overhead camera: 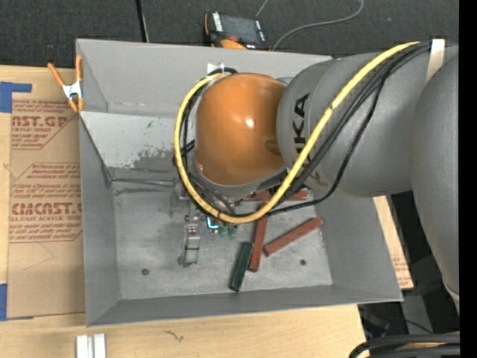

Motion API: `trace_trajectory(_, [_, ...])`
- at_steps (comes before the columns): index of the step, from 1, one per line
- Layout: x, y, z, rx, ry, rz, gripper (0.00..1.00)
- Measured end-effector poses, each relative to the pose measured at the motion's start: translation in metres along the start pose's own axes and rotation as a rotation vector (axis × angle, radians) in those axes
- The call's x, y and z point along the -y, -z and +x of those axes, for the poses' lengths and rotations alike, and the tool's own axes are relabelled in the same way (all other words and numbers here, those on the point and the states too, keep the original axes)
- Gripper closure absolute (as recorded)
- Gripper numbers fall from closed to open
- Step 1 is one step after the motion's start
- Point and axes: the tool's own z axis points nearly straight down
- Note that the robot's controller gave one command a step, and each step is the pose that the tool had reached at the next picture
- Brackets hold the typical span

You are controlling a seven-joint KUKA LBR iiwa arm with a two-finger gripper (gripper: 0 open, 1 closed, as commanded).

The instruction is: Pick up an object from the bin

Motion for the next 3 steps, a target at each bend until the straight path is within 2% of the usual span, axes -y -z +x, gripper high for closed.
trace_trajectory(1, [0.103, -0.024, -0.014, 0.006, -0.071, 0.003, 0.0])
trace_trajectory(2, [0.116, -0.138, -0.084, 0.005, 0.007, 0.001, 0.0])
trace_trajectory(3, [0.134, -0.056, -0.079, 0.016, 0.106, 0.001, 0.0])
